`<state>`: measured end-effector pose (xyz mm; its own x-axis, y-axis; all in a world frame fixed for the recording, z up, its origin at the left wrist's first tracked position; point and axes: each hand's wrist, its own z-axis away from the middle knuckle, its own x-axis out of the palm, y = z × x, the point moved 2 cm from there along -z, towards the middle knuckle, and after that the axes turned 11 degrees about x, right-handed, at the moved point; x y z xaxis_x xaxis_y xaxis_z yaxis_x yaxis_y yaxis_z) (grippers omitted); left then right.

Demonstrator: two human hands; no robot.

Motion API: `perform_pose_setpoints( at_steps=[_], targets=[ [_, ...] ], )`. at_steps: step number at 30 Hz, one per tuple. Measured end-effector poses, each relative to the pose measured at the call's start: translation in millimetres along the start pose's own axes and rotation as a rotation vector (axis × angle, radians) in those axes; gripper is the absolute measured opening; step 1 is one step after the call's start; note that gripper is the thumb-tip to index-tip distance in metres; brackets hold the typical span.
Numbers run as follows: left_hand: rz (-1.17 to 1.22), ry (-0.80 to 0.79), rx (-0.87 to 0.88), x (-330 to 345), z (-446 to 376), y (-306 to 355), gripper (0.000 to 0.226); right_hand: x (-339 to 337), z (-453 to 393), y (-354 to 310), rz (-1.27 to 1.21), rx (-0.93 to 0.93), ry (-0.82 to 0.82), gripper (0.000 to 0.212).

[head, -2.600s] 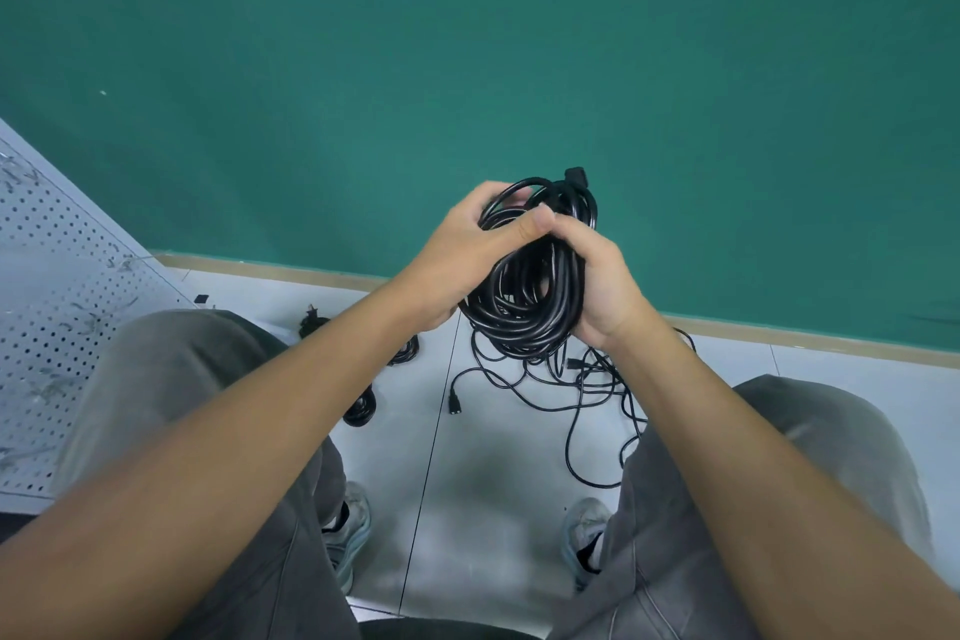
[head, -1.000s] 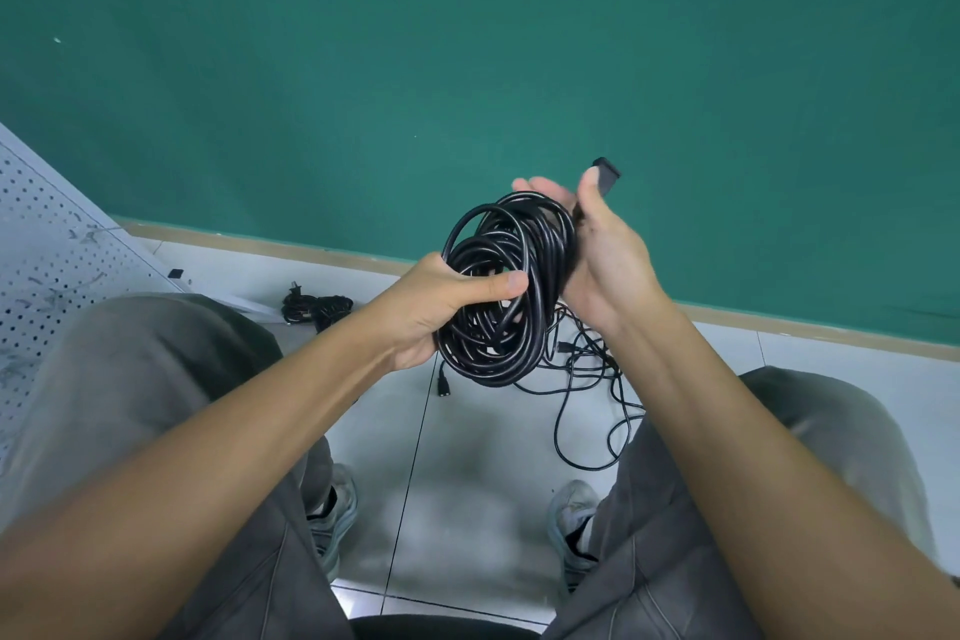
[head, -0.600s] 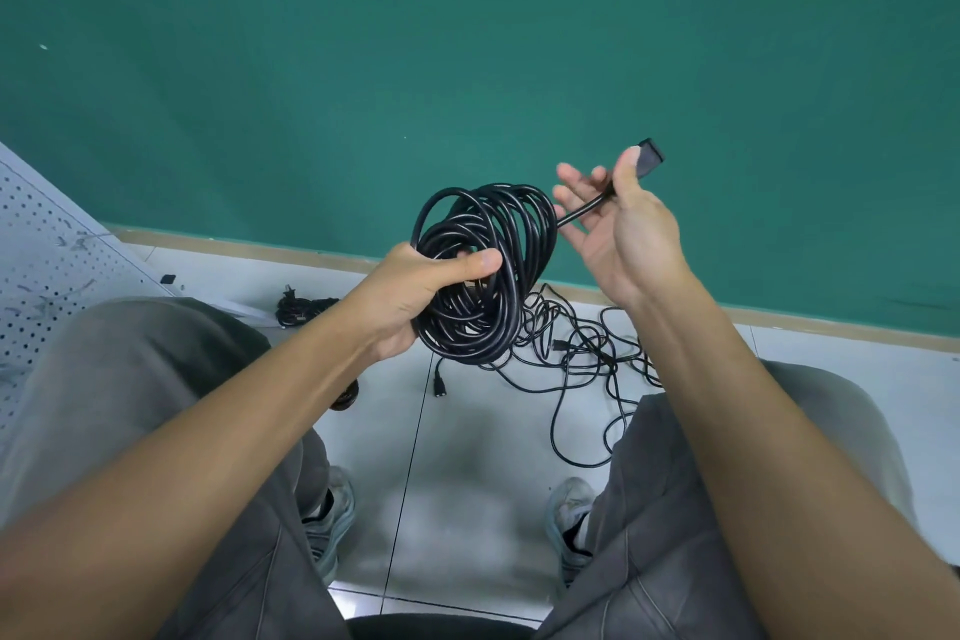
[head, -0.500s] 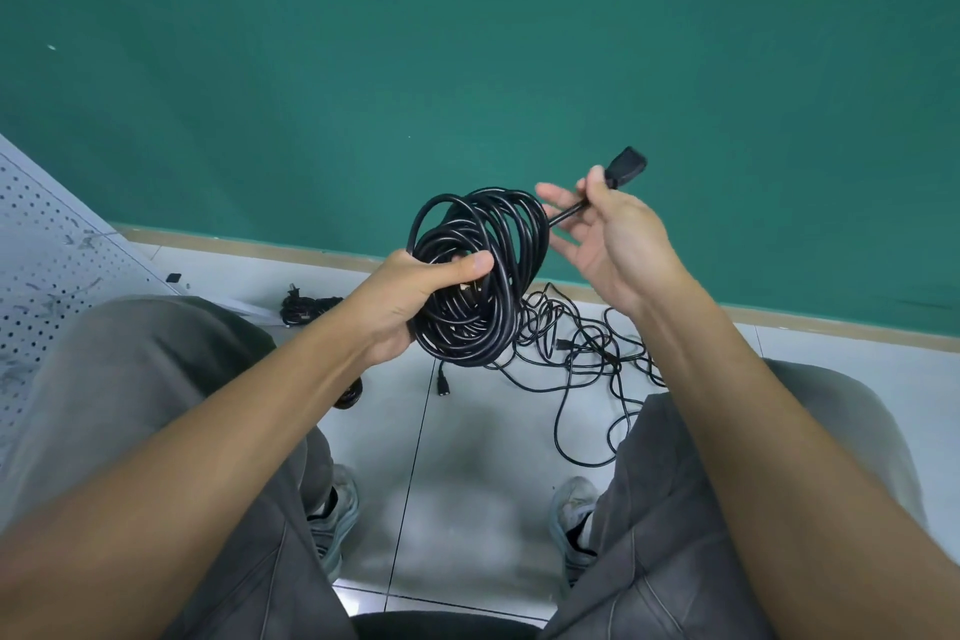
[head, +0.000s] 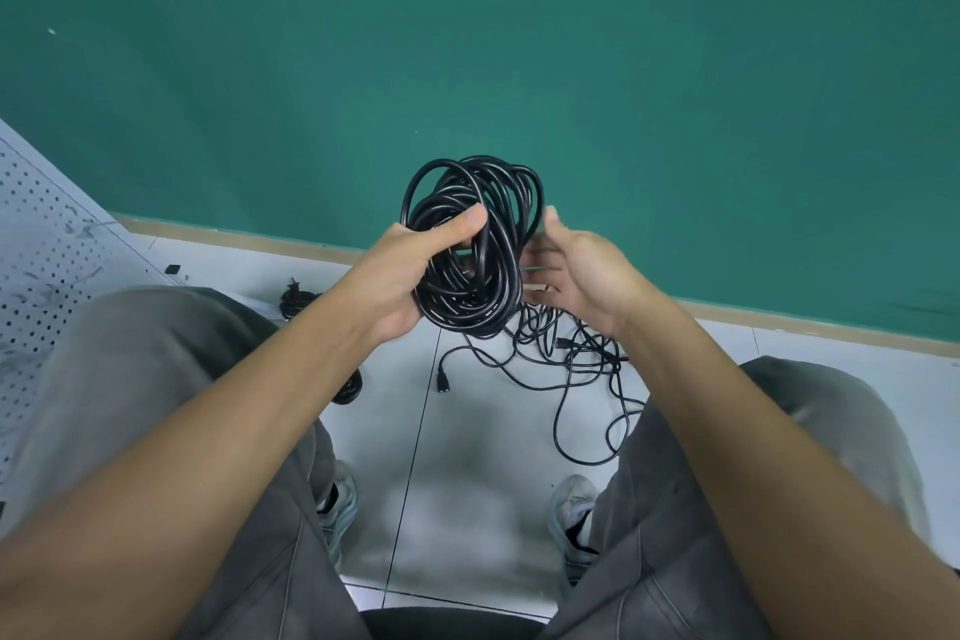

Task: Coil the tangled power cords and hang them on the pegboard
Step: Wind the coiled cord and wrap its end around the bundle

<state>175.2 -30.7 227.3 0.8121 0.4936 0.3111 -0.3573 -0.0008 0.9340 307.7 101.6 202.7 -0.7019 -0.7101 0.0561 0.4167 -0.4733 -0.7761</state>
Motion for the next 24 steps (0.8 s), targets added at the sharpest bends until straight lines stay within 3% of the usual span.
perform_pose_setpoints(
  at_steps=[3,4,6,8,11,16,19,21,24],
  targets=[
    [-0.048,0.076,-0.016,-7.6,-3.4,-2.2,0.025,0.0,19.4,-7.5,0.085,-0.3,0.355,0.039],
    [-0.056,0.104,-0.012,-9.0,-4.7,-2.7,0.033,3.5,28.4,-9.8,0.114,-0.409,0.369,0.032],
    [-0.062,0.151,0.009,-10.4,-7.9,-2.9,0.044,17.4,44.2,-9.2,0.243,-0.533,0.248,0.016],
    [-0.075,0.172,0.013,-12.3,-10.9,-3.4,0.054,31.9,51.1,0.3,0.389,-0.531,0.202,0.015],
    [-0.117,0.179,0.008,-14.6,-12.6,-4.6,0.065,40.6,48.8,9.2,0.487,-0.511,0.291,0.014],
    [-0.128,0.241,-0.011,-13.5,-13.1,-5.3,0.034,47.0,40.3,13.9,0.582,-0.513,0.464,0.024],
    [-0.131,0.222,-0.027,-14.7,-16.5,-10.2,0.03,50.8,35.0,16.4,0.643,-0.565,0.524,0.014],
    [-0.116,0.202,-0.065,-15.9,-19.3,-14.9,0.037,51.3,31.7,16.9,0.654,-0.574,0.519,0.009],
    [-0.119,0.197,-0.052,-15.8,-22.8,-16.9,0.024,50.0,32.4,16.5,0.582,-0.539,0.446,0.006]
  ],
)
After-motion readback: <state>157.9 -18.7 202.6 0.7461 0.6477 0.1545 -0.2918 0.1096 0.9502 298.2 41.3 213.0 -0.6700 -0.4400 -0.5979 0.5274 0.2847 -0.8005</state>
